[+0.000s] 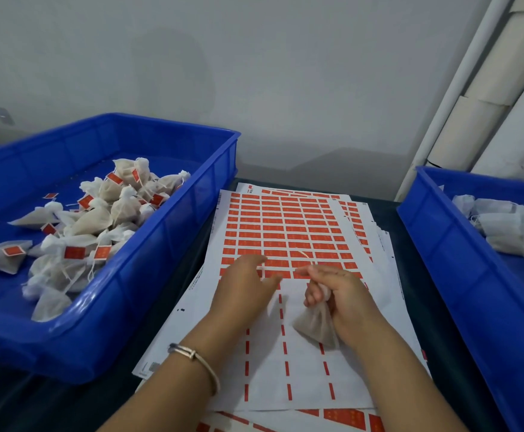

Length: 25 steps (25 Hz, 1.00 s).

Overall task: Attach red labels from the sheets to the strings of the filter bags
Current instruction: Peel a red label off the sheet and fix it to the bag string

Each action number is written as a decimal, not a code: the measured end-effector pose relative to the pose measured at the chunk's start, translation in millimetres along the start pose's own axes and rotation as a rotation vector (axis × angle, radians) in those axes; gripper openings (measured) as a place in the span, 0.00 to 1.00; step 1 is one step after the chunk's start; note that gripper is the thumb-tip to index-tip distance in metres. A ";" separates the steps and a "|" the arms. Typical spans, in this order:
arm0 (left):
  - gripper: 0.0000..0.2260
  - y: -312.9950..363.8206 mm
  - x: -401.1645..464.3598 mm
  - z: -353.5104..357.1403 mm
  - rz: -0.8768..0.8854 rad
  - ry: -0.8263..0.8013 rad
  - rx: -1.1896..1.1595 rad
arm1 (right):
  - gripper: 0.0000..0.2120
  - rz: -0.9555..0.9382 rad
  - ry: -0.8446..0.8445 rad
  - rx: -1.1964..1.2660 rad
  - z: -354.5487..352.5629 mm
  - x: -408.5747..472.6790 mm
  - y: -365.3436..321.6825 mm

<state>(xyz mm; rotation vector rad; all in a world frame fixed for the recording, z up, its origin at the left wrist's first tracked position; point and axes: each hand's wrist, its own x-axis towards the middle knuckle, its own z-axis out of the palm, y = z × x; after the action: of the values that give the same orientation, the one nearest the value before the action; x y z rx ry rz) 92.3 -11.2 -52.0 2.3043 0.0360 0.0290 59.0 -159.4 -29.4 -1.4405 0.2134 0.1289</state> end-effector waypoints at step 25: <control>0.17 -22.4 0.0 23.6 0.213 0.042 0.395 | 0.15 -0.078 0.082 -0.022 10.8 1.1 22.9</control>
<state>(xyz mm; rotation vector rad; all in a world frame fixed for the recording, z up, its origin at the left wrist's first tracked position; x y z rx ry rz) 92.7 -13.7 -84.4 2.6931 -0.1987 0.1946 55.9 -145.8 -50.5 -1.4750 0.2230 0.0084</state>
